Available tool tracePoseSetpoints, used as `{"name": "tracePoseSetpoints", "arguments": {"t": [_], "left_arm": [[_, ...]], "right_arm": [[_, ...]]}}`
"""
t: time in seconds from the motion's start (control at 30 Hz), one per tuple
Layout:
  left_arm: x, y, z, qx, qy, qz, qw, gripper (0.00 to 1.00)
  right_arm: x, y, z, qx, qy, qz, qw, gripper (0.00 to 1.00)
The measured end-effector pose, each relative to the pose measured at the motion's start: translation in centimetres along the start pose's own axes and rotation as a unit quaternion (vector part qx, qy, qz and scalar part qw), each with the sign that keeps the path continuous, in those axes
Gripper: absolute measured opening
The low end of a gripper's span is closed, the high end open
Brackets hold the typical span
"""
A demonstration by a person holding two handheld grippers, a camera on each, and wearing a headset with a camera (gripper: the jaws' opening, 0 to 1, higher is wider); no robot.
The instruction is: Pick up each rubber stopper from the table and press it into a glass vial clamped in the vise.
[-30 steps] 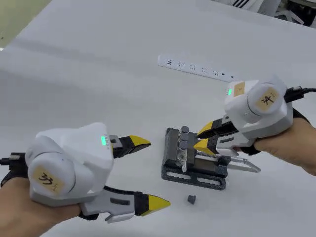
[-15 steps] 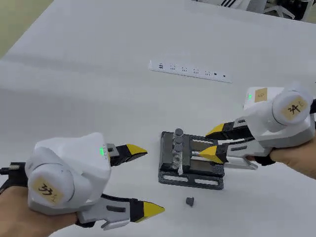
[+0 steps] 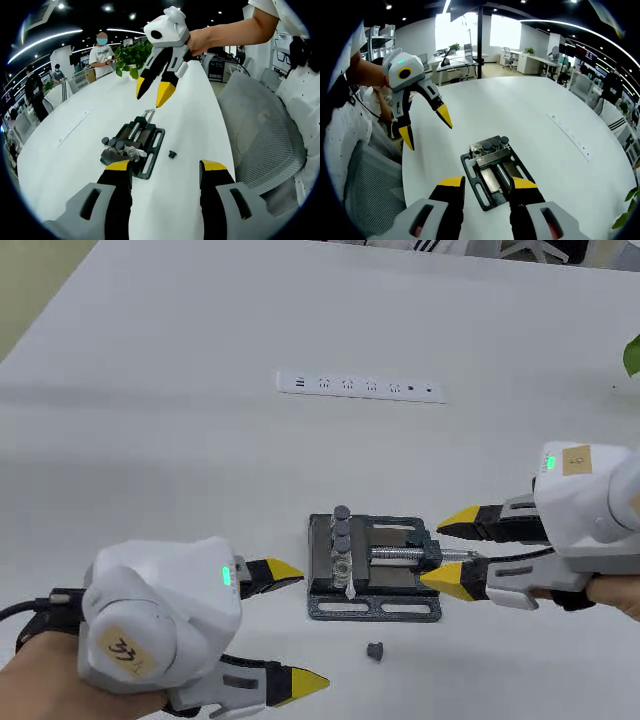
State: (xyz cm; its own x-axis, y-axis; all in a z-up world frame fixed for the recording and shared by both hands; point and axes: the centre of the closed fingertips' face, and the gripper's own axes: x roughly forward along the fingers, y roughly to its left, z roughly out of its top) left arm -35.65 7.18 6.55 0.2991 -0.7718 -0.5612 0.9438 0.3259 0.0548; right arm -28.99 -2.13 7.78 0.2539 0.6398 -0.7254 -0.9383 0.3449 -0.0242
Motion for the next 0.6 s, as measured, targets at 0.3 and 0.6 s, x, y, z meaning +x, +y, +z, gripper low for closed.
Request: {"name": "tracePoseSetpoints", "arguments": {"t": [0.3, 0.6], "left_arm": [[1.6, -0.8, -0.9, 0.045, 0.036, -0.029, 0.9979, 0.45], [3.6, -0.8, -2.0, 0.078, 0.067, -0.047, 0.9936, 0.34]], "right_arm": [[-1.6, 0.4, -2.2, 0.012, -0.012, -0.005, 0.9998, 0.41], [-2.7, 0.8, -4.4, 0.03, -0.017, -0.013, 0.9993, 0.43]]}}
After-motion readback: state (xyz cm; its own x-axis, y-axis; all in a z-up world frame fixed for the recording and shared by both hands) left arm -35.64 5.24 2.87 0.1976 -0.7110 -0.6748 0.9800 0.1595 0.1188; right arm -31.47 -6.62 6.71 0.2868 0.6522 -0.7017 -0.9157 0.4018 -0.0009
